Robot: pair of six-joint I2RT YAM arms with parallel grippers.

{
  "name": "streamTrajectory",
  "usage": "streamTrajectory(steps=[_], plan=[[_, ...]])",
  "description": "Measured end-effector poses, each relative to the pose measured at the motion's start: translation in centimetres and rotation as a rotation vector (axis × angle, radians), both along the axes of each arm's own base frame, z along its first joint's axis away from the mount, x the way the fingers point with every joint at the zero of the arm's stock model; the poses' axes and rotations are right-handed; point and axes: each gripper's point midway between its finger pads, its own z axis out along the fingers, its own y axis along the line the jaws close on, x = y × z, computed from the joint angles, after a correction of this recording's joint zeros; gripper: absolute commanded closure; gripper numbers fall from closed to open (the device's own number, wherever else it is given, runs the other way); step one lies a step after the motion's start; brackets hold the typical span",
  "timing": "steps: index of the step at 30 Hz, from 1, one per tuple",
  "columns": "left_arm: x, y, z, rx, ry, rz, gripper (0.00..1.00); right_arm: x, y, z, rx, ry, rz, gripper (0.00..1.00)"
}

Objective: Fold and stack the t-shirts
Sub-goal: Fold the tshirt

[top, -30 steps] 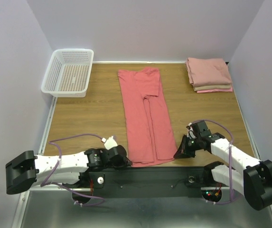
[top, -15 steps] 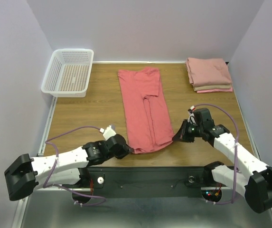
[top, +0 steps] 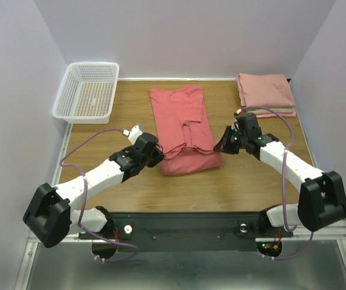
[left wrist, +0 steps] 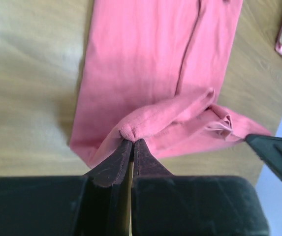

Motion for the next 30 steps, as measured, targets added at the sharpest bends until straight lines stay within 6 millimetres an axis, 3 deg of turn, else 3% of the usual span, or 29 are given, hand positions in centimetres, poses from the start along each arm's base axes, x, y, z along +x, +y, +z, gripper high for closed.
streamTrajectory(steps=[5,12,16,22,30], plan=[[2.8,1.3,-0.4,0.054,-0.001,0.023,1.00,4.7,1.1,1.2,-0.012,-0.069,-0.004,1.00],[6.9,2.6,0.0,0.104,-0.025,0.036,1.00,9.4,2.2,0.8,-0.041,-0.098,-0.003,1.00],[9.0,2.5,0.0,0.125,-0.037,0.016,1.00,11.3,2.3,0.0,-0.067,-0.098,-0.022,1.00],[11.5,2.7,-1.7,0.177,-0.014,-0.006,1.00,13.8,2.1,-0.3,-0.105,-0.116,-0.064,0.99],[15.1,3.6,-2.6,0.211,-0.014,-0.015,1.00,15.9,1.8,-1.6,-0.144,-0.115,-0.100,1.00]])
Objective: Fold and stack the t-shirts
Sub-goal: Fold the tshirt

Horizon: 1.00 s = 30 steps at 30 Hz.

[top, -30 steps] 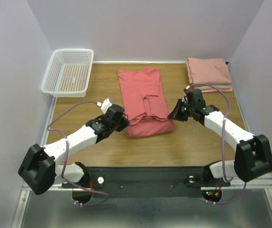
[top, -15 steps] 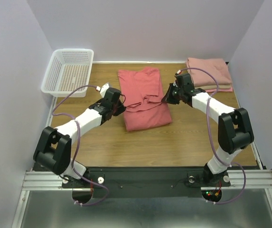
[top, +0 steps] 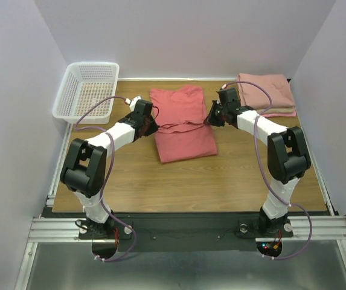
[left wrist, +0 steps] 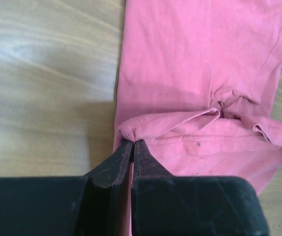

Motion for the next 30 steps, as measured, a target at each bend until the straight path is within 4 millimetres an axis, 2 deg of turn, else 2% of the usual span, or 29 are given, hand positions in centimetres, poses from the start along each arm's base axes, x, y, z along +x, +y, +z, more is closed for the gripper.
streamTrajectory(steps=[5,9,15,16,20,21,23,24,25,26,27,29,30], plan=[[1.8,-0.5,-1.4,0.013,0.024,-0.020,1.00,0.5,-0.7,-2.1,-0.028,0.035,-0.042,1.00],[2.0,-0.4,-3.2,0.035,0.057,-0.029,1.00,1.0,-1.4,-3.5,-0.047,0.057,-0.075,1.00],[2.7,-0.5,-3.4,0.050,0.054,-0.042,1.00,1.8,-1.5,-3.5,-0.046,0.054,-0.091,0.99],[2.9,-0.6,-3.3,0.052,0.049,-0.046,1.00,1.9,-1.5,-3.4,-0.045,0.050,-0.091,0.97],[3.6,-0.8,-2.5,0.058,0.023,-0.061,1.00,2.2,-1.5,-3.3,-0.046,0.045,-0.094,0.59],[3.7,-0.8,-2.4,0.060,0.019,-0.064,0.88,2.2,-1.5,-3.3,-0.043,0.046,-0.093,0.46],[3.7,-0.8,-2.3,0.064,0.015,-0.068,0.77,2.1,-1.4,-3.3,-0.036,0.048,-0.088,0.36],[3.7,-0.8,-2.3,0.068,0.016,-0.071,0.58,2.1,-1.3,-3.2,-0.032,0.048,-0.078,0.27],[3.7,-0.8,-2.3,0.073,0.016,-0.078,0.50,2.1,-1.3,-3.2,-0.033,0.048,-0.069,0.23],[3.7,-0.8,-2.4,0.076,0.015,-0.083,0.38,2.0,-1.2,-3.2,-0.028,0.049,-0.067,0.13],[3.6,-0.9,-2.4,0.071,0.017,-0.088,0.14,1.9,-1.1,-3.0,-0.025,0.047,-0.059,0.00],[3.7,-1.0,-2.3,0.063,0.015,-0.092,0.02,1.5,-1.0,-2.6,-0.014,0.045,-0.042,0.00],[3.6,-1.1,-2.2,0.063,0.014,-0.102,0.02,1.2,-0.9,-2.3,-0.010,0.040,-0.033,0.00]])
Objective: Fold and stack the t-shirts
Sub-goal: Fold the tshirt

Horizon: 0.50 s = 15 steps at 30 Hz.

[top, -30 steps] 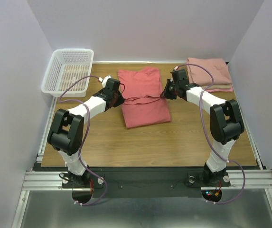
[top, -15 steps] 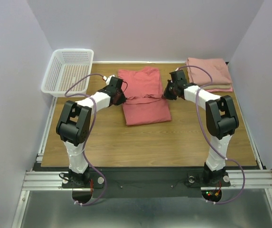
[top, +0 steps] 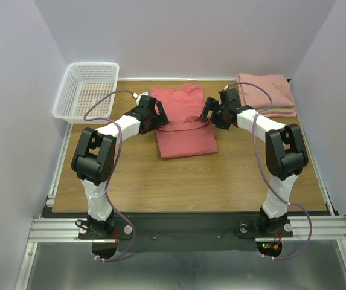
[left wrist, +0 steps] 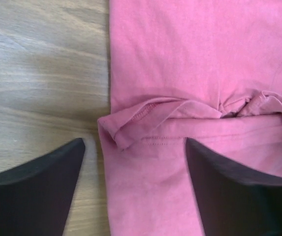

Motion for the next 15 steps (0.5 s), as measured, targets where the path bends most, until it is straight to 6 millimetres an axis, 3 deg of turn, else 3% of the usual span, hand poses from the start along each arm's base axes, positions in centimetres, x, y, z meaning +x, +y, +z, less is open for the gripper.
streamTrajectory(steps=[6,9,12,15], plan=[[-1.5,0.2,1.7,-0.029,-0.024,-0.013,0.02,-2.8,1.2,3.5,0.053,-0.044,0.086,0.00],[-3.7,0.6,3.2,-0.056,-0.049,-0.016,0.02,-3.9,3.9,4.4,0.075,-0.066,0.170,0.00],[-6.9,1.3,4.2,-0.090,-0.072,-0.013,0.02,-5.7,7.5,3.4,0.084,-0.040,0.264,0.00],[-10.5,2.5,3.8,-0.115,-0.067,-0.001,0.02,-6.6,10.2,1.8,0.077,-0.008,0.322,0.00]])
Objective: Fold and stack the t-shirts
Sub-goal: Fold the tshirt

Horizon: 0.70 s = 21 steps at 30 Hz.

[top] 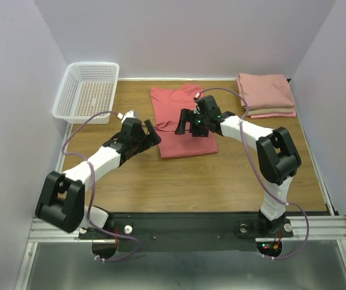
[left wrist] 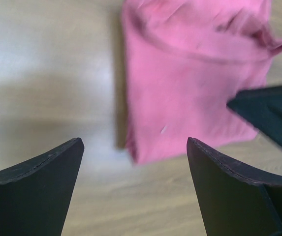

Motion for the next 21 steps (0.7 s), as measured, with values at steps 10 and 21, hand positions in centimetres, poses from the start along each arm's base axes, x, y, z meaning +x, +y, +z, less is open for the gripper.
streamTrajectory(steps=[10,21], plan=[[-8.1,3.4,-2.3,-0.056,0.049,0.073,0.02,2.0,3.0,-3.3,-0.039,0.017,0.020,0.00],[-9.0,4.3,-0.3,-0.082,0.006,0.111,0.01,6.4,2.9,-3.6,-0.110,-0.106,-0.045,0.00]])
